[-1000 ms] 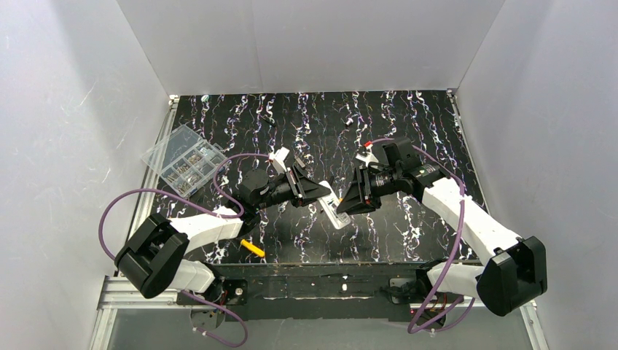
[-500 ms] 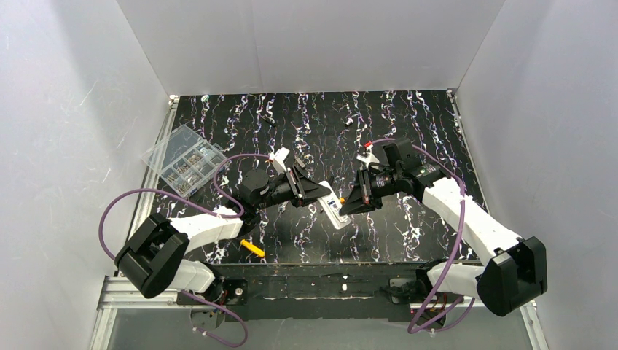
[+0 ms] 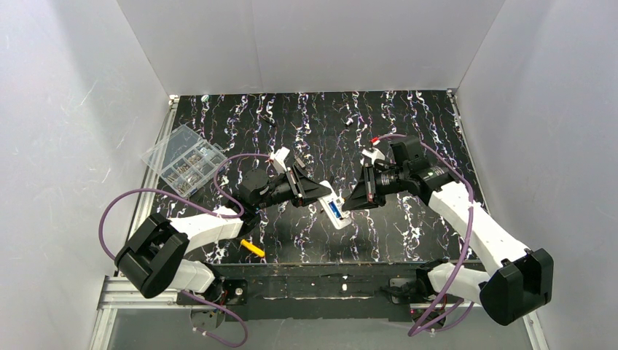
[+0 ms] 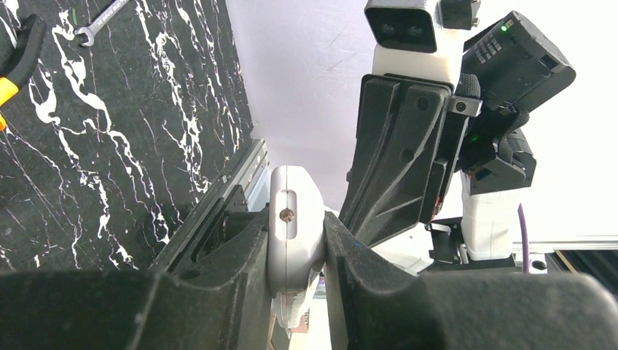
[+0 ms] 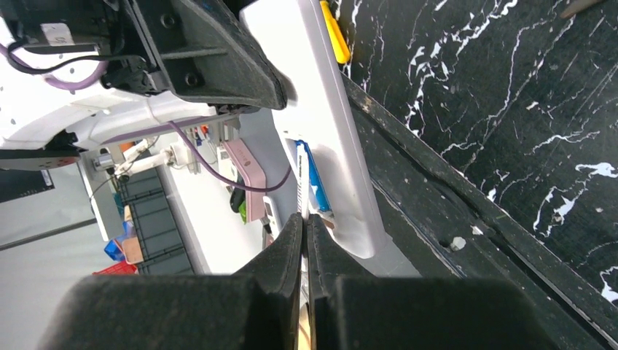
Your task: Load the batteries into the remote control
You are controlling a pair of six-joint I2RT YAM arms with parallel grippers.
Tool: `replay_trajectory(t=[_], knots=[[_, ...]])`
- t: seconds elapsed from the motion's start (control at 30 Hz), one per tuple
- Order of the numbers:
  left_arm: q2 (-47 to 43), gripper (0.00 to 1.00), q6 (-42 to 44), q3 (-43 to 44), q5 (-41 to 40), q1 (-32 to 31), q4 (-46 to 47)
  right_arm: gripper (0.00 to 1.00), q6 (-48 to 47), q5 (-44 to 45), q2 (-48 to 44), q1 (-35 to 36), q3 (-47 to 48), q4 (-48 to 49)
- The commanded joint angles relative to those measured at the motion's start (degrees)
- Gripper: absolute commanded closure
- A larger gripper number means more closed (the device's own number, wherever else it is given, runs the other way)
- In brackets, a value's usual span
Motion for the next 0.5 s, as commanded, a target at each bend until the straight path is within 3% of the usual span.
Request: replay_trajectory(t=[0.0,0.2,0.47], knots=[[-1.5,1.00,-0.5,1.8,2.2,-0.2,5.8,0.99,4.3,-3.2,-1.9,-0.7,-1.7,7.2],[-1.6,1.00,-0.5,1.7,2.2,-0.2,5.8,0.99,11.0,-6.8,-2.5,-0.7,-4.4,15.6],[-1.5,1.00,-0.5,2.0,2.2,-0.2,5.8,0.99,12.0,-7.7,-1.6,-0.6,-5.6,17.3]])
